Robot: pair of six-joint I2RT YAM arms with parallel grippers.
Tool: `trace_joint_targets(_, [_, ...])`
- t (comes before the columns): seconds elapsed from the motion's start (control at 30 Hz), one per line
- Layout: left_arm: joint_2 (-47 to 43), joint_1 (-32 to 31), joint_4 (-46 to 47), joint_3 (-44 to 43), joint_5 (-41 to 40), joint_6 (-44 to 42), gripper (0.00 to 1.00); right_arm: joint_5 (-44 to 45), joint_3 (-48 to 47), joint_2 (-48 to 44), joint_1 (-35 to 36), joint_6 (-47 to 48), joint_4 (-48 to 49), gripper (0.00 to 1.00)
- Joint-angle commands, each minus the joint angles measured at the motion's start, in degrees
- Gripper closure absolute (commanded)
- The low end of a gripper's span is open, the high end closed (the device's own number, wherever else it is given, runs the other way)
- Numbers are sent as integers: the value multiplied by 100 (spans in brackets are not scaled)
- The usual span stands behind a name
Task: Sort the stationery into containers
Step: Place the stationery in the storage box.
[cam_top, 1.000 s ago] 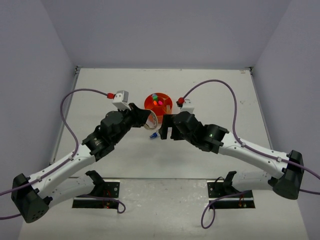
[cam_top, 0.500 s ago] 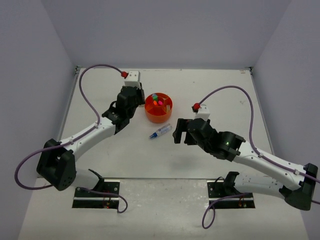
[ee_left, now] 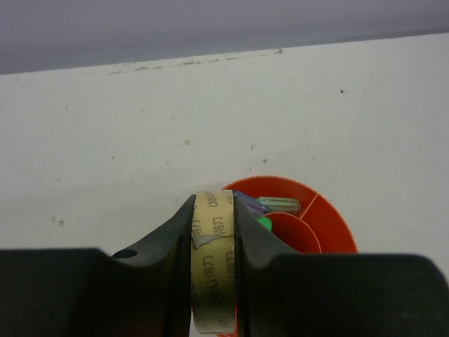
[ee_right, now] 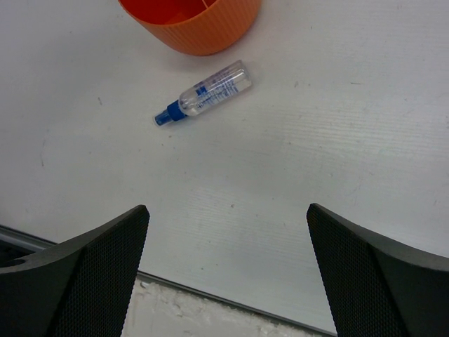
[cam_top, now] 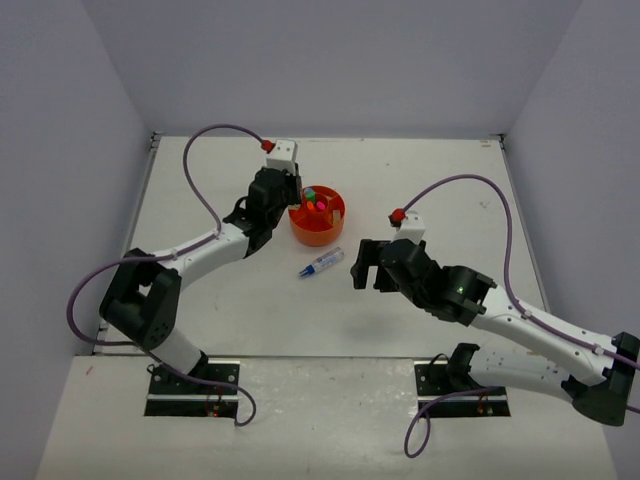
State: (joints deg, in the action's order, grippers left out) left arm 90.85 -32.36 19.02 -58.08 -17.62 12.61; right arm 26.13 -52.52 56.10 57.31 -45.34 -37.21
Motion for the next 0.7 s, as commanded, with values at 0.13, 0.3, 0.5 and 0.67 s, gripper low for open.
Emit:
trace_joint_targets(0.13, [224,41,779,-101,-354,132,100,190,80,-19,-27,78,-41,3])
trace_joint_targets(0.3, [312,39,973,85,-491,209,100,171,93,9,-36,78,-34,3])
trace_joint_targets(0.5, [412,50,1064,211,-431,352,100,138,76,51,-27,78,-41,3])
trace_joint_targets(0.67, [363,46,1133,354,-382,401,87,127,92,69,-27,61,-41,3])
